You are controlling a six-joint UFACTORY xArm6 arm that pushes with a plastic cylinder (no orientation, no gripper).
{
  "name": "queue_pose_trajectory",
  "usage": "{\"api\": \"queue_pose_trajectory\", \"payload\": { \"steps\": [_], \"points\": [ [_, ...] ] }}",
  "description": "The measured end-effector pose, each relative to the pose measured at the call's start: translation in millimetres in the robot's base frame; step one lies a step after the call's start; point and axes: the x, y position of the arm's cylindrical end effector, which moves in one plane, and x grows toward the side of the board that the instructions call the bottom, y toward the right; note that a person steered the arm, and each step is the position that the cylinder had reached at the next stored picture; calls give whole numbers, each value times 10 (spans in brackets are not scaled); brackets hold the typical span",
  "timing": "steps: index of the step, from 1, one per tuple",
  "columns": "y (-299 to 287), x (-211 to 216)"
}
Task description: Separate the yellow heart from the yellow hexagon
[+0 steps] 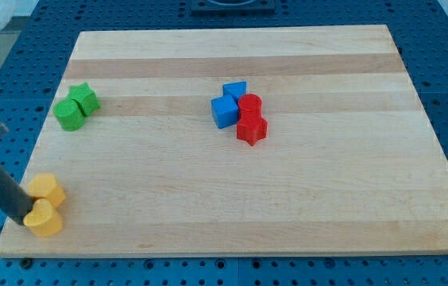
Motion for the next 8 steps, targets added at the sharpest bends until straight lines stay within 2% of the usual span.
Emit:
{"api": "queue_pose_trajectory", "payload": {
  "steps": [3,5,6,7,8],
  "points": [
    [38,235],
    [724,229],
    [910,93],
    [928,-29],
    [703,-33]
  ]
}}
